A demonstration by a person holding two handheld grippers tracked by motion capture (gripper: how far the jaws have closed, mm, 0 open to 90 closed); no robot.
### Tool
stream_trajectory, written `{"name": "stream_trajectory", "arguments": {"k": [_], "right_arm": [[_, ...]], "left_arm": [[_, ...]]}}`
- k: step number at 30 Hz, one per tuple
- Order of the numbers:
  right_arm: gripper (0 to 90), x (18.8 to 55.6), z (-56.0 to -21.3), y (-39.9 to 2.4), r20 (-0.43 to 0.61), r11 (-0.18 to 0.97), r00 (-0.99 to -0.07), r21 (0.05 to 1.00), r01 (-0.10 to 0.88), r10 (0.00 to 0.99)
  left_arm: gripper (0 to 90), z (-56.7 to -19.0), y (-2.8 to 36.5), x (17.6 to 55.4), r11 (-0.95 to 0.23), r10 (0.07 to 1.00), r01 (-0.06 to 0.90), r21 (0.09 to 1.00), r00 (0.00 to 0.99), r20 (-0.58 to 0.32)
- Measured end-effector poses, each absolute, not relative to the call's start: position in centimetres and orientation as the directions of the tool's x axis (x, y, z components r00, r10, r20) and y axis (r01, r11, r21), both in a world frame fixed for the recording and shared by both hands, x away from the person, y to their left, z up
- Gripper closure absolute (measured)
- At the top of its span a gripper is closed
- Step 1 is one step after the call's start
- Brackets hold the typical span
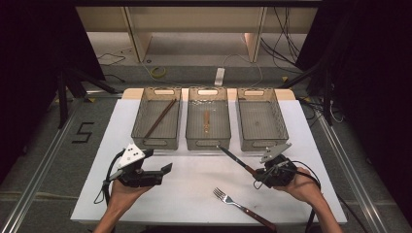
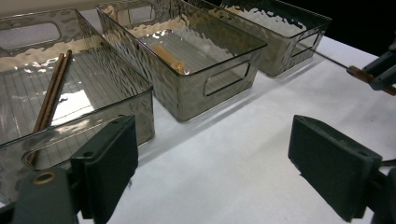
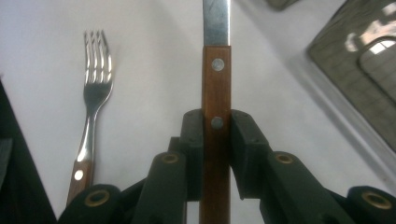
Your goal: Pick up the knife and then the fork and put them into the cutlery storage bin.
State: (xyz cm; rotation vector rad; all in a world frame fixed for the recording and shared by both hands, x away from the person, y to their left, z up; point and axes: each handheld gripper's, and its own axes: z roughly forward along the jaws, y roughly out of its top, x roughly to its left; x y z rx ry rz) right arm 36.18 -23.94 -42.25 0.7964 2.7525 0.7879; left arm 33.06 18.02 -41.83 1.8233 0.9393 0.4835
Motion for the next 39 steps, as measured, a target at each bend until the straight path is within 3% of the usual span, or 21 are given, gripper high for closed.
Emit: {"name": "stream_trajectory", "arguments": {"k": [6,15,39], "right_arm": [[76.7,37.0,-41.9,-24.1,-0.055,0.681,-0.798,0.558,0.474,0.600],[76.7,38.8,-40.7,-24.1,-0.015,0.574,-0.731,0.630,0.523,0.682],[76.7,44.7,-36.3,-24.3,-0.030,0.506,-0.614,0.598,0.621,0.789]], "left_arm": [[15.7,-41.8,18.0,33.1,-0.209,0.782,0.387,0.898,0.618,-0.084],[15.7,-41.8,18.1,33.1,-0.210,0.781,0.386,0.898,0.619,-0.084],[15.7,-41.8,18.2,33.1,-0.204,0.783,0.387,0.899,0.616,-0.087]]}}
